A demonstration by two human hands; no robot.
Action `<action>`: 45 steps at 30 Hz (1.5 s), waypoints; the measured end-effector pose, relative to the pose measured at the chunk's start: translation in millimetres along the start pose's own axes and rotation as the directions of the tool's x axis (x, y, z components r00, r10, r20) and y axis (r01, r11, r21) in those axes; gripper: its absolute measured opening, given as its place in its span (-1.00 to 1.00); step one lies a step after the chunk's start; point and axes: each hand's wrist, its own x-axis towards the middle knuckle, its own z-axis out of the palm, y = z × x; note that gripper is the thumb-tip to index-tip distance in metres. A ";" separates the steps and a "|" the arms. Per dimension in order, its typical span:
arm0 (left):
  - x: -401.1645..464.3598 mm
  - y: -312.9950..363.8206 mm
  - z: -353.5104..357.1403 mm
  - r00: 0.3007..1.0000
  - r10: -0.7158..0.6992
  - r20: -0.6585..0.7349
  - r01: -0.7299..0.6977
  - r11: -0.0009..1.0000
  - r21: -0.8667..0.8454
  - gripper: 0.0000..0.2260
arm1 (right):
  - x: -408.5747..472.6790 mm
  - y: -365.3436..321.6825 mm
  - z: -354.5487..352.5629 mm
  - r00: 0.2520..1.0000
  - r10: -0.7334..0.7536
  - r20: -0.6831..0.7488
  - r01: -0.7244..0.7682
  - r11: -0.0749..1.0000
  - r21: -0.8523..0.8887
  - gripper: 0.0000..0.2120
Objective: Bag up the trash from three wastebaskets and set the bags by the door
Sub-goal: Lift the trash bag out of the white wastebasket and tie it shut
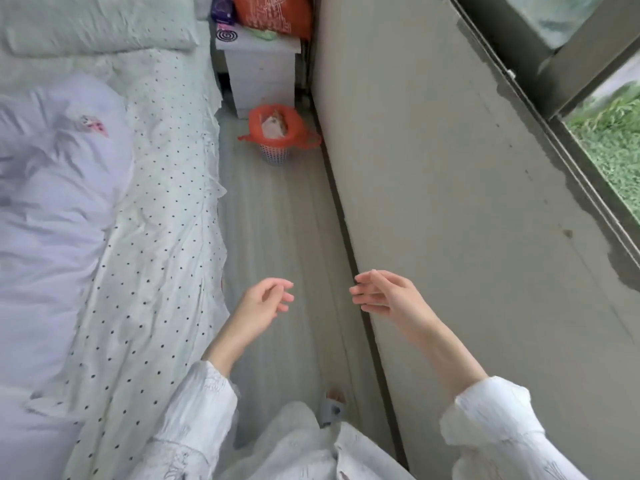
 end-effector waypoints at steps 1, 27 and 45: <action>12.9 11.5 1.0 1.000 -0.003 -0.017 0.003 1.000 -0.012 -0.78 | 18.4 -16.7 -6.4 1.000 -0.004 0.022 0.005 1.000 -0.016 -0.73; 533.4 242.9 -183.2 0.971 -0.185 -0.151 0.188 0.982 0.009 -0.79 | 551.8 -380.5 51.2 0.987 0.102 0.122 -0.098 0.994 -0.041 -0.77; 924.3 132.3 -195.4 0.792 -0.606 -0.079 0.523 0.738 -0.427 -0.72 | 991.5 -349.0 70.9 0.834 0.549 -0.054 -0.547 0.836 0.047 -0.66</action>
